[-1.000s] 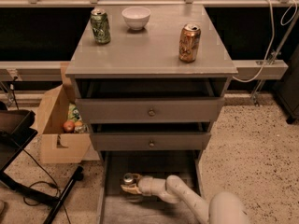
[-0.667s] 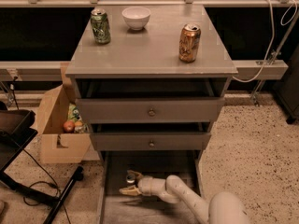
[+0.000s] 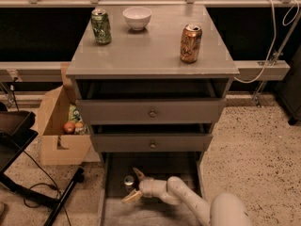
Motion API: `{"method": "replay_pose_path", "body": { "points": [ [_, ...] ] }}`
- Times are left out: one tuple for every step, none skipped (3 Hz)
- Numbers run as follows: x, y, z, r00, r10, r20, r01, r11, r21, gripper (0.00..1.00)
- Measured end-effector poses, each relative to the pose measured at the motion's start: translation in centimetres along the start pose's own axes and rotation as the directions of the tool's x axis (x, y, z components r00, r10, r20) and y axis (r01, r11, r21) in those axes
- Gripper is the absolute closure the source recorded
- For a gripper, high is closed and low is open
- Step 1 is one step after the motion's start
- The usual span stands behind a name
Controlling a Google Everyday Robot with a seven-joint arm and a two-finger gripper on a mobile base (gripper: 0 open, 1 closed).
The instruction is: Place redbull can into bottom drawer
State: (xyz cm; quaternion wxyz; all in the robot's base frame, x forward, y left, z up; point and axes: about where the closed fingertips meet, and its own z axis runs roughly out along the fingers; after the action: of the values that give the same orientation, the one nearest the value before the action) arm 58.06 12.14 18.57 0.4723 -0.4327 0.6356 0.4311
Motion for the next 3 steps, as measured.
{"method": "replay_pose_path", "body": {
  "points": [
    [-0.2,-0.8,-2.4,0.999,0.018,-0.049,-0.017,0.9997,0.02,0.0],
    [-2.2,-1.3,-9.3,0.989,0.03,-0.143,-0.021,0.9975,0.067,0.0],
    [-3.6,0.6,-15.5,0.963,0.075,-0.259,-0.055,0.995,0.083,0.0]
  ]
}}
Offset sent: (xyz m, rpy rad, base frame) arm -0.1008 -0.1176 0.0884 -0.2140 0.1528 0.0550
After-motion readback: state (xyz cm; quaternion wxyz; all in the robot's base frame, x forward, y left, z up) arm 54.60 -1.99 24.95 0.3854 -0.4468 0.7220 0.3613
